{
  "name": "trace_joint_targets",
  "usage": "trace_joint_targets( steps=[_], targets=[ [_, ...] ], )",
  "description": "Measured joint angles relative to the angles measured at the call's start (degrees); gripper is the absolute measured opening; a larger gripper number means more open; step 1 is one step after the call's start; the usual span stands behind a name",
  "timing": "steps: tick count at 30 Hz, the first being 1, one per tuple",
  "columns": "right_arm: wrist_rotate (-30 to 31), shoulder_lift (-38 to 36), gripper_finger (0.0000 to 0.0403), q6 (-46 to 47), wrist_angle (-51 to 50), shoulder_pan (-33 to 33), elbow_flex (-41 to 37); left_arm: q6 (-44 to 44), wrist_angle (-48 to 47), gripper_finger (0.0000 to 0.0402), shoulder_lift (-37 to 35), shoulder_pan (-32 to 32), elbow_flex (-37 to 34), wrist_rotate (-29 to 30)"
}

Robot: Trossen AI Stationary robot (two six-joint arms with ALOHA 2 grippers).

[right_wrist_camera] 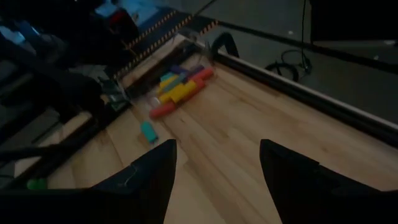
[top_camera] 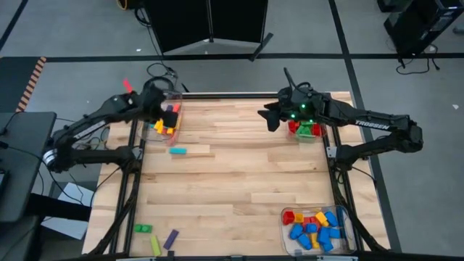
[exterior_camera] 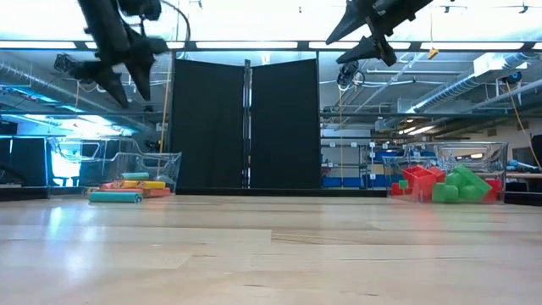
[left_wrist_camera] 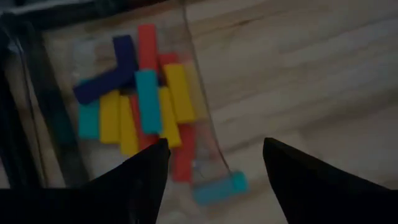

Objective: Sort blocks by size
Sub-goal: Put the purple block into the top left transparent bin

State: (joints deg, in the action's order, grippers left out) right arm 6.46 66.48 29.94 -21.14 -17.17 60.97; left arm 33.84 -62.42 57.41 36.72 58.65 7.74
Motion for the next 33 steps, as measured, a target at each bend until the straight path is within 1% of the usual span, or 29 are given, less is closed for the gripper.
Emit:
trace_joint_targets(
  steps=[4,8,11,13,16,19,21,26,33],
  targets=[
    [-0.02,-0.01,0.0239,-0.08,-2.24,0.91,0.0,11.31,-2.66,0.0265,-4.5,-10.76,0.0,2.1],
    [-0.13,0.0,0.024,-0.11,-3.72,2.29,0.0,25.67,-4.05,0.0265,-5.71,-25.05,0.0,6.44],
    [-0.54,-0.02,0.0241,-0.69,-4.22,3.62,0.0,35.94,-4.01,0.0265,-3.36,-36.11,0.0,10.29],
    [-0.64,0.0,0.0241,-1.45,-4.91,4.7,0.0,42.28,-3.9,0.0265,-0.69,-42.34,0.0,11.98],
    [-0.77,0.0,0.0239,-1.7,-5.69,6.27,0.0,50.6,-3.19,0.0265,3.49,-49.95,0.0,13.43],
    [-0.81,0.0,0.0239,-3.35,-6.34,7.73,0.0,57.45,-1.54,0.0265,7.64,-56.06,0.0,13.45],
    [-0.81,-0.02,0.024,-4.35,-6.36,8.63,0.0,60.91,0.01,0.0265,9.76,-59.64,0.0,13.12],
    [-0.83,-0.01,0.0239,-4.67,-6.45,10.43,0.0,68.4,2.7,0.0264,13.69,-67.46,0.0,7.18],
    [-0.85,0.0,0.0239,-6.22,-6.45,11.85,0.0,76.22,7.88,0.0264,18.67,-74.72,0.0,-0.12]
  ],
)
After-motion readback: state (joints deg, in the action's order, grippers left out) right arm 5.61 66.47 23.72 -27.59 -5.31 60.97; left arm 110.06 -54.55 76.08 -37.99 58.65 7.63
